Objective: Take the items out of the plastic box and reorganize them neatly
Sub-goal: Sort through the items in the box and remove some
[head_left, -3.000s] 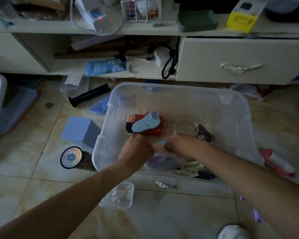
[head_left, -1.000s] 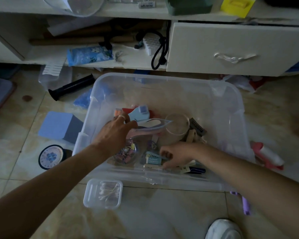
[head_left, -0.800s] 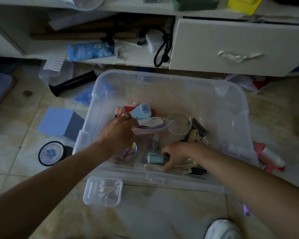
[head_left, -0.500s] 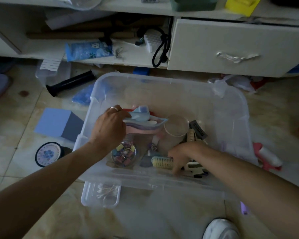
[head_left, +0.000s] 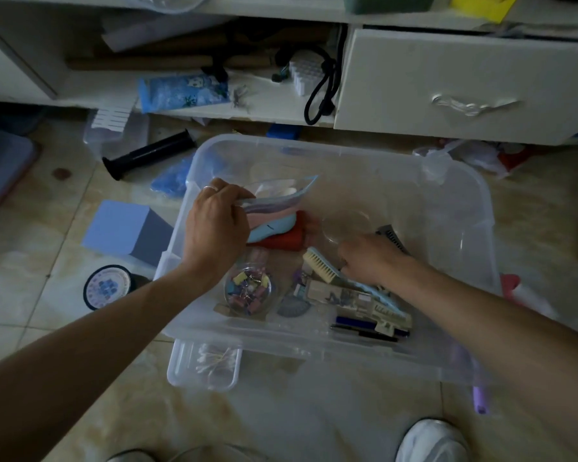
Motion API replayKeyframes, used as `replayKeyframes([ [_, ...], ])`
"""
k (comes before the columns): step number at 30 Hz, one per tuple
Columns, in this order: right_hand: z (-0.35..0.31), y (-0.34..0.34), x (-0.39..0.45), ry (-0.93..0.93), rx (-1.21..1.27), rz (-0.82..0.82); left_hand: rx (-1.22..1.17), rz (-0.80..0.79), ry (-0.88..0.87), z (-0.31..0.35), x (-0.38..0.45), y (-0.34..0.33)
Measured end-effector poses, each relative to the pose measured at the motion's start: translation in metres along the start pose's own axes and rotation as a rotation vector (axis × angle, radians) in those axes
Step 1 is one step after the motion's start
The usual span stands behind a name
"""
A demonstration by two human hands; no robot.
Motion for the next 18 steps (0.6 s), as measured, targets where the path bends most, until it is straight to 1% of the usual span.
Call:
replayKeyframes([
  [1,-0.014,0.006,-0.004,0.057,-0.018,0.115,-0.017,0.006,0.007,0.0,0.0,0.001],
  [2,-0.032,0.011,-0.008,0.156,0.026,0.157,-0.03,0.012,0.014,0.0,0.0,0.002],
  [3,-0.053,0.014,-0.012,0.286,0.079,0.136,-0.038,0.014,0.019,0.0,0.001,0.003],
  [4,-0.075,0.014,-0.014,0.423,0.082,0.101,-0.042,0.014,0.023,-0.001,0.001,0.003],
  [5,-0.094,0.013,-0.013,0.531,0.011,0.094,-0.045,0.011,0.023,-0.001,0.001,0.003],
  [6,-0.11,0.01,-0.009,0.588,-0.127,0.121,-0.05,0.008,0.021,-0.001,0.001,0.003],
  [8,-0.13,0.001,0.003,0.6,-0.352,0.13,-0.056,0.006,0.024,-0.001,0.001,0.002],
  [9,-0.132,-0.005,0.009,0.592,-0.407,0.106,-0.057,0.005,0.028,-0.002,0.001,0.002],
  [11,-0.129,-0.013,0.015,0.588,-0.43,0.07,-0.063,0.0,0.029,-0.004,-0.001,0.002],
  [13,-0.115,-0.015,0.018,0.589,-0.422,0.073,-0.077,-0.006,0.025,-0.007,-0.001,0.004],
  [16,-0.09,-0.014,0.018,0.527,-0.445,0.036,-0.077,-0.016,0.018,-0.01,-0.001,0.004],
  [18,-0.082,-0.014,0.014,0.499,-0.444,0.047,-0.075,-0.027,0.021,-0.009,-0.002,0.004],
])
Point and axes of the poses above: each hand's wrist, its own x-axis towards the middle knuckle, its own y-axis out of the back of the hand, z = x × y, the point moved 3 cm from there along x, towards the middle knuckle, and after that the axes turned 13 degrees about -z, right-handed, at the moved point
